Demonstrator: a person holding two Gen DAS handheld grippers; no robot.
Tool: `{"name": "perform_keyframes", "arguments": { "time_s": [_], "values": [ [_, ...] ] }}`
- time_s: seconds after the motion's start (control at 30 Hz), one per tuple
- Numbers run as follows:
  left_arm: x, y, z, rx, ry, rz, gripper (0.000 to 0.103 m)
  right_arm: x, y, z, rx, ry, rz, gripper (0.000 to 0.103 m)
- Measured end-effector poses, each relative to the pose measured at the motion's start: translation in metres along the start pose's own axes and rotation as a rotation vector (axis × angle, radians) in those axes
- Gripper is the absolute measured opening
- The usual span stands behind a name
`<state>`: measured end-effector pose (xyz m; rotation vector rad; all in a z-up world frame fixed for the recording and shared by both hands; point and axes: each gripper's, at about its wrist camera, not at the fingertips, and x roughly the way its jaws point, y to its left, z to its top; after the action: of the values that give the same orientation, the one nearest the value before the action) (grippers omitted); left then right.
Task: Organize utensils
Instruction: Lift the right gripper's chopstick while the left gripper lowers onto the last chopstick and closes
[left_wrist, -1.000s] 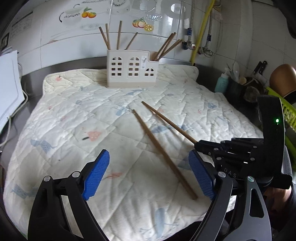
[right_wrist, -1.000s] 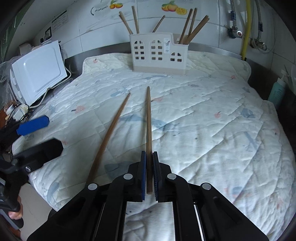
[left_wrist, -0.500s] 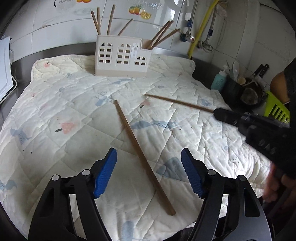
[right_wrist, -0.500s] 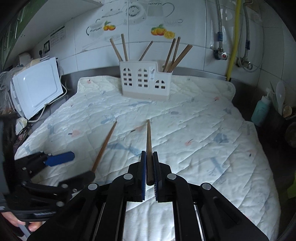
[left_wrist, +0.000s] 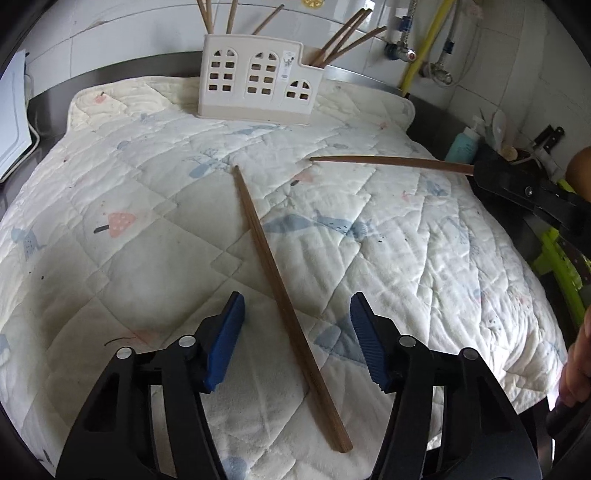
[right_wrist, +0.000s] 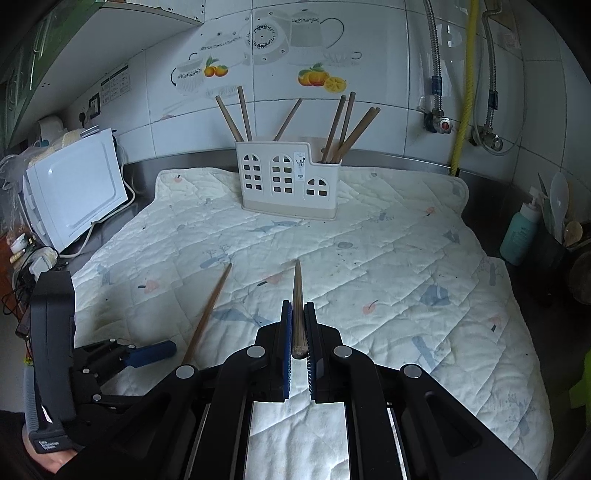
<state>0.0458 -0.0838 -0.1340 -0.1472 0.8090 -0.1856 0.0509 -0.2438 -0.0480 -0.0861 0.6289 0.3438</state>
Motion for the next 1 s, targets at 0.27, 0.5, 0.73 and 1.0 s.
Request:
{"name": "perform_keyframes", "arguments": {
  "time_s": [0.27, 0.5, 0.73, 1.0],
  "values": [
    [0.002, 0.002, 0.002, -0.021, -0.01, 0.077, 0.037, 0.0, -0.005, -0.001, 0.007, -0.014, 0.017, 0.006],
    [0.004, -0.001, 0.003, -0.01, -0.011, 0.122, 0.034, 0.0, -0.011, -0.004, 0.017, -0.031, 0.042, 0.006],
    [0.002, 0.002, 0.001, -0.029, -0.027, 0.105, 0.034, -0.001, -0.017, -0.006, 0.033, -0.049, 0.062, 0.006],
    [0.0, 0.005, -0.003, -0.061, -0.048, 0.09, 0.034, -0.004, -0.02, -0.009, 0.045, -0.058, 0.076, 0.006]
  ]
}}
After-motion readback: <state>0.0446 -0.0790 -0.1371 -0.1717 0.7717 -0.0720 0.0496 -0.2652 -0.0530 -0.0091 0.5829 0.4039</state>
